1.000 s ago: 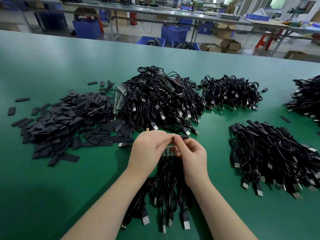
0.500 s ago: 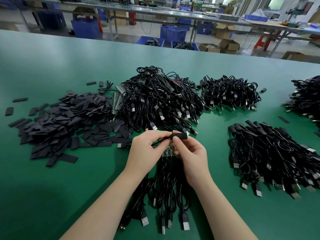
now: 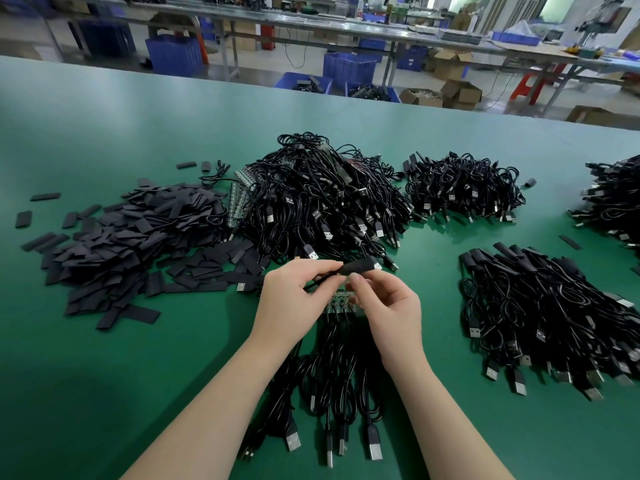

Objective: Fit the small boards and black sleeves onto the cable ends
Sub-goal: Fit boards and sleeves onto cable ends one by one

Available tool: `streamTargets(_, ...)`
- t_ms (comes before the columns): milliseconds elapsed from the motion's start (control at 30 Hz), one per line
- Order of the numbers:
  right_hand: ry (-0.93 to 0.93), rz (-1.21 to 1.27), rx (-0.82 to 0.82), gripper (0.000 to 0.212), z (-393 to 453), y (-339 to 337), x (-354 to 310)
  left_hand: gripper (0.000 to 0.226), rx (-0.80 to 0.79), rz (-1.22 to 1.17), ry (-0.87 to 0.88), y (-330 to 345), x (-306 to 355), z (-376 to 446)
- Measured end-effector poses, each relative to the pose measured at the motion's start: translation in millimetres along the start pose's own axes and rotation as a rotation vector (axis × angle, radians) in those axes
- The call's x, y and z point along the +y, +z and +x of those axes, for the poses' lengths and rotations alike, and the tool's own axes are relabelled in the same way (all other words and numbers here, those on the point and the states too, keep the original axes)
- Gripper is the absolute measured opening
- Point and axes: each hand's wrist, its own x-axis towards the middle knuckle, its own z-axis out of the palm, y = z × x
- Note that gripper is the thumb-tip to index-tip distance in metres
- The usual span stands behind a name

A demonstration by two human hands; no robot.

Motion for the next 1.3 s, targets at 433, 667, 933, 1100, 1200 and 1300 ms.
streamTargets(433,-0.328,-0.558,0.114,0.028,0.4,-6.0,6.3,0.028,-0.084,0.105,0.055,3.3,-3.1,-3.0)
streamTargets(667,-0.331,-0.585,0.134,0.024,1.3,-2.6,4.0,0.028,-0.125,0.072,0.01,3.0,-5.0,-1.8)
streamTargets(933,-0.112,-0.256,0.137,0.032,2.0,-3.6,0.2,0.025,-0.098,0.012,-0.079,4.9,-4.6,-2.2)
streamTargets(1100,0.153,0.25,-0.071,0.018,3.4,-2.7,-2.1,0.022,-0.112,-0.034,-0.101,4.6,-6.4,0.0)
streamTargets(1200,0.17,0.3,-0.067,0.016,4.7,-3.8,-4.1,0.021,-0.127,-0.009,-0.041,3.8,-5.5,-1.1)
streamTargets(1300,0.131,0.197,-0.071,0.014,4.2,-6.0,-3.0,0.021,-0.146,0.038,0.023,3.9,-5.7,-0.7)
